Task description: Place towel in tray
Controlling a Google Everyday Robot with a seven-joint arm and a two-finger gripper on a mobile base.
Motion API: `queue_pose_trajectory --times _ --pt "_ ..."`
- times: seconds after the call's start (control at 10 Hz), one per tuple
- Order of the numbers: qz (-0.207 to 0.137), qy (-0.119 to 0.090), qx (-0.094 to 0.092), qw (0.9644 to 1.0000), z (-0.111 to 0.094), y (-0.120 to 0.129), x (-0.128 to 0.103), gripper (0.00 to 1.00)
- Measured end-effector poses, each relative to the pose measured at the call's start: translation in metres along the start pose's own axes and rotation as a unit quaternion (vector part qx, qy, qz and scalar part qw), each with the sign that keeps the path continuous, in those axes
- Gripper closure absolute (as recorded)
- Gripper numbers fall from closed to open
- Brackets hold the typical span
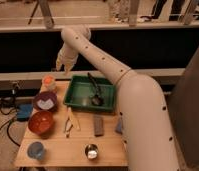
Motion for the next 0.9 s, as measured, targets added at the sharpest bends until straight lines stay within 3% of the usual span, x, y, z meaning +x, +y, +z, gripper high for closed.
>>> queue_pose_trajectory --times 0.2,0.7,0.9 --pt "-0.014 -0.008 0.007 0.9998 0.021 -0.013 -0.008 0.20" --pt "-0.011 -0.019 0.030 0.9993 0.075 -0.011 -0.017 0.20" --pt "-0.011 -0.023 0.031 0.9992 0.086 -0.011 -0.020 0.27"
